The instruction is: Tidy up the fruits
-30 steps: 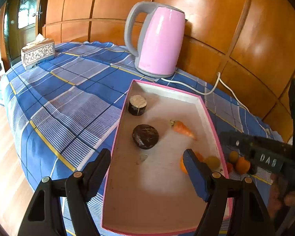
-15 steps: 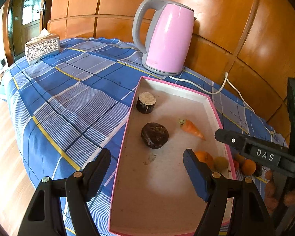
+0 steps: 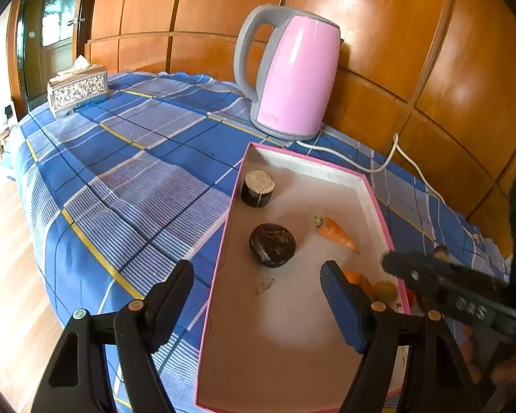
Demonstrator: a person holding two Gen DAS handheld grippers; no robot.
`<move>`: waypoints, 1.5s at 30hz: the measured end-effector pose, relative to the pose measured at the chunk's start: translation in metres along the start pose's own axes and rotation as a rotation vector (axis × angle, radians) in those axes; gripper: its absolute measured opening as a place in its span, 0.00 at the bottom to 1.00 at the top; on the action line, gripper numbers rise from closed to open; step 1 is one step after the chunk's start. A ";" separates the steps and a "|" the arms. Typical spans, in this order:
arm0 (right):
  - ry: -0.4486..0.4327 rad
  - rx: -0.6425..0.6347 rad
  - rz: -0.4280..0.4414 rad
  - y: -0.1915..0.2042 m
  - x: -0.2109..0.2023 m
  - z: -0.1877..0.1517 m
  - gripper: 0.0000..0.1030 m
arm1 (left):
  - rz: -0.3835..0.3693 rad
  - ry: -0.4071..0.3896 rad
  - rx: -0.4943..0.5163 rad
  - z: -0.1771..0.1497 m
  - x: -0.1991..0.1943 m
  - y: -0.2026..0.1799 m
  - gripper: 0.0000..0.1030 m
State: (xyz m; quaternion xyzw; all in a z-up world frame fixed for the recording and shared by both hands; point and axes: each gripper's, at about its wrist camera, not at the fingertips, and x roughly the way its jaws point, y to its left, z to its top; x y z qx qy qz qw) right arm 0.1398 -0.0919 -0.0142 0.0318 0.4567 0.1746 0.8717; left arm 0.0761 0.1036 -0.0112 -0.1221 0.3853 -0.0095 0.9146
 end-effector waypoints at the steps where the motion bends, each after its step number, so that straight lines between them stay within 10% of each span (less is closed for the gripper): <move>1: -0.006 0.005 0.010 -0.002 -0.005 -0.004 0.49 | 0.000 0.000 0.002 0.000 0.000 0.000 0.74; 19: -0.125 0.407 -0.285 -0.153 -0.085 -0.052 0.45 | -0.023 0.024 0.047 -0.008 0.003 -0.015 0.75; 27: -0.103 0.454 -0.287 -0.170 -0.085 -0.059 0.39 | -0.024 0.015 0.045 -0.009 0.002 -0.015 0.75; 36: -0.033 0.049 -0.043 -0.071 -0.064 -0.042 0.33 | -0.032 0.019 0.045 -0.007 0.000 -0.014 0.75; 45: 0.068 -0.174 -0.069 -0.031 -0.024 -0.047 0.29 | -0.034 0.017 0.040 -0.005 -0.002 -0.014 0.76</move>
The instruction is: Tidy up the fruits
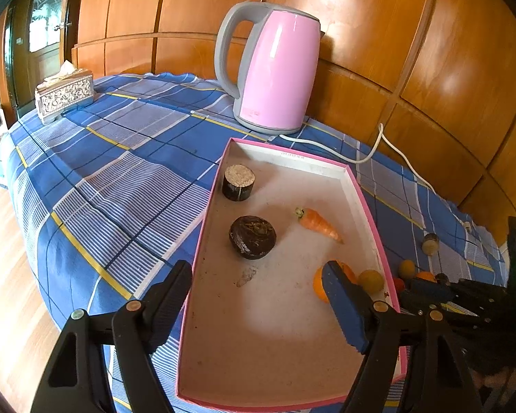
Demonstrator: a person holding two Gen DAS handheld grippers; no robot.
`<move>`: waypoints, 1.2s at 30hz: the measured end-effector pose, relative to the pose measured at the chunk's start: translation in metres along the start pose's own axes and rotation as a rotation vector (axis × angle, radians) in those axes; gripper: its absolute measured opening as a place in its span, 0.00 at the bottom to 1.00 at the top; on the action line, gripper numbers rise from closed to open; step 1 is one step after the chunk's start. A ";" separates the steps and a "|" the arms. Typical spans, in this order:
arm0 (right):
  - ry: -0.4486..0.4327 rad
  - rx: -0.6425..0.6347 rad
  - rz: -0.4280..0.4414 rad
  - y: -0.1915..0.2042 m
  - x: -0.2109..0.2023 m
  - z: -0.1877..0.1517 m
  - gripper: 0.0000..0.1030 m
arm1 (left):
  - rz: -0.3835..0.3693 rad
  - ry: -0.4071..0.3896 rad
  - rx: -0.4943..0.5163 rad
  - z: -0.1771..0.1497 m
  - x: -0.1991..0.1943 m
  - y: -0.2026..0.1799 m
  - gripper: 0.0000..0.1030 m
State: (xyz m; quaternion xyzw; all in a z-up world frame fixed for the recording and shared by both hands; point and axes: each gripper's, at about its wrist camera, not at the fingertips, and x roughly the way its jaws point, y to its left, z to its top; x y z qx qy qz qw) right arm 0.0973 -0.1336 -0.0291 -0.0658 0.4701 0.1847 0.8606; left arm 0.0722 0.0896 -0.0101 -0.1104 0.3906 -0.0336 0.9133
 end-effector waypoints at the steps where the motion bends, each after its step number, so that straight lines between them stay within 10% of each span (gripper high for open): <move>1: 0.003 -0.006 -0.010 -0.001 0.003 0.001 0.29 | 0.000 -0.001 0.001 0.000 0.000 0.000 0.76; 36: -0.081 0.086 0.024 0.033 0.007 0.052 0.36 | 0.109 -0.028 -0.035 0.012 -0.003 0.018 1.00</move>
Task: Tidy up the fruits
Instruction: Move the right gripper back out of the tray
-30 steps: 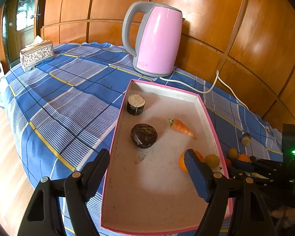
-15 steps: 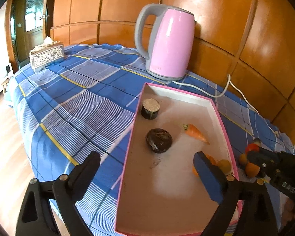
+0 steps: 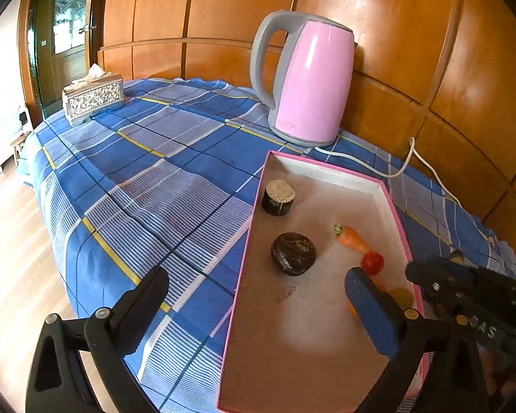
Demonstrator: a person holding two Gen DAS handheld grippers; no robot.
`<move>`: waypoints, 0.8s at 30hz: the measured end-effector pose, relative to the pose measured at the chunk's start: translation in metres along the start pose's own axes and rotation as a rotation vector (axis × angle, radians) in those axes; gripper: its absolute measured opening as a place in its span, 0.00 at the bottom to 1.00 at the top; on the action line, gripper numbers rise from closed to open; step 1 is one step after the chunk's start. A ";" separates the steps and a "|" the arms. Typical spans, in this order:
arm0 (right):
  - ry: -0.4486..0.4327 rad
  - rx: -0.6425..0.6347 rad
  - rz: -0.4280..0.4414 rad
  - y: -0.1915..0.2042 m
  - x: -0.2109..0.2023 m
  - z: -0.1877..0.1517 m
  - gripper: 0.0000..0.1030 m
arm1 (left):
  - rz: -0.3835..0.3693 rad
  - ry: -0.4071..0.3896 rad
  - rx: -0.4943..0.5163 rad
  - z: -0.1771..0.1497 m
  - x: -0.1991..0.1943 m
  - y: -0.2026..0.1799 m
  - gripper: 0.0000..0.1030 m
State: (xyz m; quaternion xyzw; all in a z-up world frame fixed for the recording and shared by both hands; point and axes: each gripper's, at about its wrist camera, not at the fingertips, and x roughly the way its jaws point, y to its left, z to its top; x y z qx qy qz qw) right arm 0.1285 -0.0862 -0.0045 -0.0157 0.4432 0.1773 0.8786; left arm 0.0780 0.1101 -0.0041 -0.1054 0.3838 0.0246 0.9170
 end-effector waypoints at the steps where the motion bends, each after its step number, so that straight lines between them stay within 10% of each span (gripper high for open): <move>1: -0.002 0.007 -0.002 -0.001 -0.002 -0.001 0.36 | -0.005 -0.003 0.000 0.000 -0.001 -0.001 1.00; 24: -0.027 0.225 -0.275 -0.091 -0.068 -0.091 0.47 | -0.113 -0.014 0.198 -0.025 -0.017 -0.064 1.00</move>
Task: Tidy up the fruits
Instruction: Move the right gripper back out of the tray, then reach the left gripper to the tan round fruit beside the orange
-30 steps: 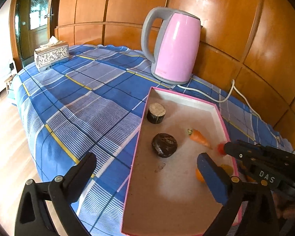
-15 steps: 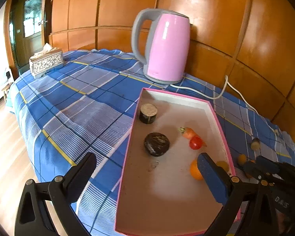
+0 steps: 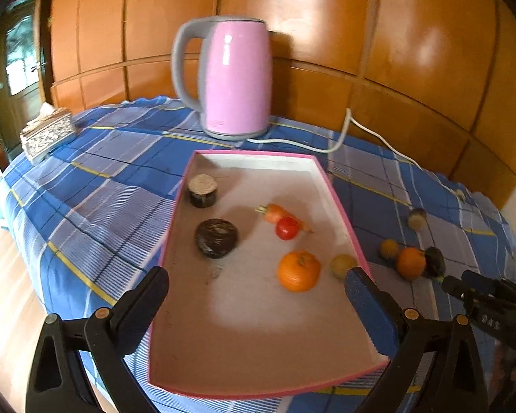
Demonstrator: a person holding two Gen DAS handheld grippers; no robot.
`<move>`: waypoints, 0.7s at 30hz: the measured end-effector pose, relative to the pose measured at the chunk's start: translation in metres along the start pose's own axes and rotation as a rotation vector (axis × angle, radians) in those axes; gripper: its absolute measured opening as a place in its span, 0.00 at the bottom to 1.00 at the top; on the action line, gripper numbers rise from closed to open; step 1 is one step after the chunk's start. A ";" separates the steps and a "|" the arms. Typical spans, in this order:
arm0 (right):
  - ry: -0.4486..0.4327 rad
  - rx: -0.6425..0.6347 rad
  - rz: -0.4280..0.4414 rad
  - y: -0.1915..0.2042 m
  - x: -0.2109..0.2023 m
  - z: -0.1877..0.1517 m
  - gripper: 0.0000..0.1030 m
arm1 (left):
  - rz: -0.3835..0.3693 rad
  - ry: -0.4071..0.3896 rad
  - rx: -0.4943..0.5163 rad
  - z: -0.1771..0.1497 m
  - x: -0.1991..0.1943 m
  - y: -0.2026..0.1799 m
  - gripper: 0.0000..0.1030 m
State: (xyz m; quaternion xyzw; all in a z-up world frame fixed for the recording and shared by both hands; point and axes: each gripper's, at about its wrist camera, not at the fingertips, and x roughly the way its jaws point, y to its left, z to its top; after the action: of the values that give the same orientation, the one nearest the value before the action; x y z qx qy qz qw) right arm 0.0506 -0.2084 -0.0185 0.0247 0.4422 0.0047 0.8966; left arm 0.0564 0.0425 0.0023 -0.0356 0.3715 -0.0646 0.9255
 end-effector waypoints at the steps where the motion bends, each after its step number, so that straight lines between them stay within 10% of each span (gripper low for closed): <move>1: 0.002 0.012 -0.020 -0.007 0.000 -0.002 0.49 | -0.003 -0.001 0.005 -0.001 -0.001 -0.002 1.00; 10: 0.017 0.121 -0.152 -0.056 0.000 -0.023 0.50 | -0.107 -0.057 0.124 0.002 -0.013 -0.032 1.00; 21: 0.002 0.166 -0.127 -0.079 -0.001 -0.032 0.50 | -0.179 0.054 0.447 0.025 0.007 -0.090 0.92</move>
State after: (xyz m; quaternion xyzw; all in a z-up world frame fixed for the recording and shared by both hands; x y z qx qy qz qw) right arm 0.0234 -0.2865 -0.0415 0.0708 0.4429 -0.0887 0.8894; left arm 0.0702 -0.0474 0.0262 0.1391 0.3679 -0.2280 0.8907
